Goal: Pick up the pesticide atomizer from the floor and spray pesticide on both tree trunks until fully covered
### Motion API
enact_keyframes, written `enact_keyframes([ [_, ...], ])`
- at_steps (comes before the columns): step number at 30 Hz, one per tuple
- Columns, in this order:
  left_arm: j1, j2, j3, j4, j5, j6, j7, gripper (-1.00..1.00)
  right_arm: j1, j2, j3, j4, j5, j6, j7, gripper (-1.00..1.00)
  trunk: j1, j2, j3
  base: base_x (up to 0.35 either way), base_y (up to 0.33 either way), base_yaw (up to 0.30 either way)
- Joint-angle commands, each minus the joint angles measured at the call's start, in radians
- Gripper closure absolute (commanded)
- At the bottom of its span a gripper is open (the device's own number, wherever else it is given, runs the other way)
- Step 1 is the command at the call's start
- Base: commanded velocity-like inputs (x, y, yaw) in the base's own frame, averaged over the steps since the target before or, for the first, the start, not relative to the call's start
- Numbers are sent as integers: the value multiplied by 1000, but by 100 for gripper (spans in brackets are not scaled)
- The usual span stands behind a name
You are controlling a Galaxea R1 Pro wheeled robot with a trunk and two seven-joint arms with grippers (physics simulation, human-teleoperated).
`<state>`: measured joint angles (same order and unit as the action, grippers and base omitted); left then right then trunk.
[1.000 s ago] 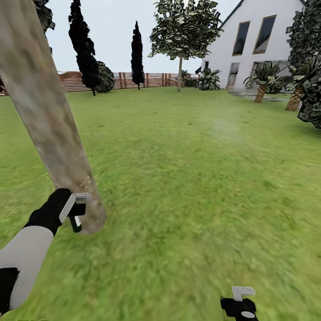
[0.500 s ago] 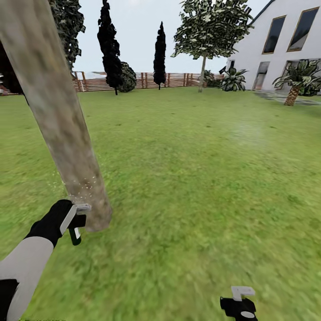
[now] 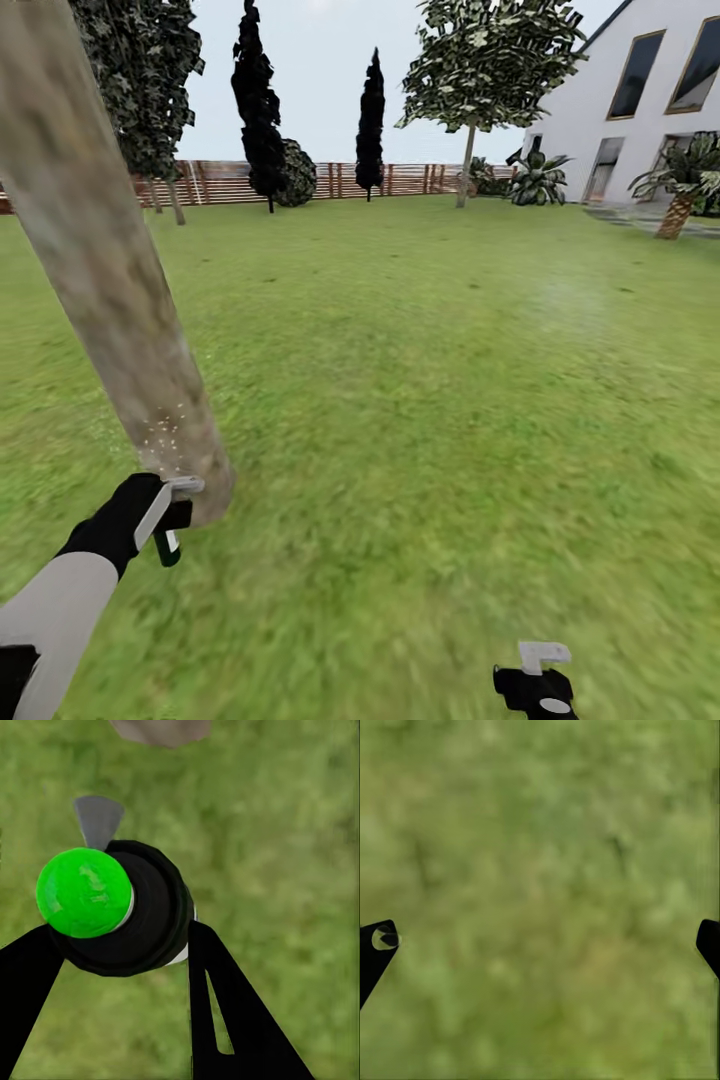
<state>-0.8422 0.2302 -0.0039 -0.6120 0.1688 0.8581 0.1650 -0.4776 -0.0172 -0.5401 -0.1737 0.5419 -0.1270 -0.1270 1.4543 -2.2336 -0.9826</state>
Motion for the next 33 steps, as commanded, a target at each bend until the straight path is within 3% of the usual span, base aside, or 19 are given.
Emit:
enact_keyframes([
  [1, 0, 0, -1, 8, 9, -3, 8, 100, -1, 0, -8, 2, 9, -5, -2, -100, 0, 0, -1, 115, -290, 261],
  [9, 0, -3, -1, 17, 11, -10, 10, 100, -1, 0, -8, 2, 9, -5, -2, -100, 0, 0, -1, 220, -253, 256],
  [21, 0, -3, -2, 15, 10, -10, 11, 100, -1, 0, -8, 2, 9, -5, -2, -100, 0, 0, -1, 254, -233, 35],
  [33, -4, -5, -4, 5, 10, -5, 11, 100, -1, 0, -8, 2, 9, -5, -2, -100, 0, 0, -1, 131, -284, 268],
])
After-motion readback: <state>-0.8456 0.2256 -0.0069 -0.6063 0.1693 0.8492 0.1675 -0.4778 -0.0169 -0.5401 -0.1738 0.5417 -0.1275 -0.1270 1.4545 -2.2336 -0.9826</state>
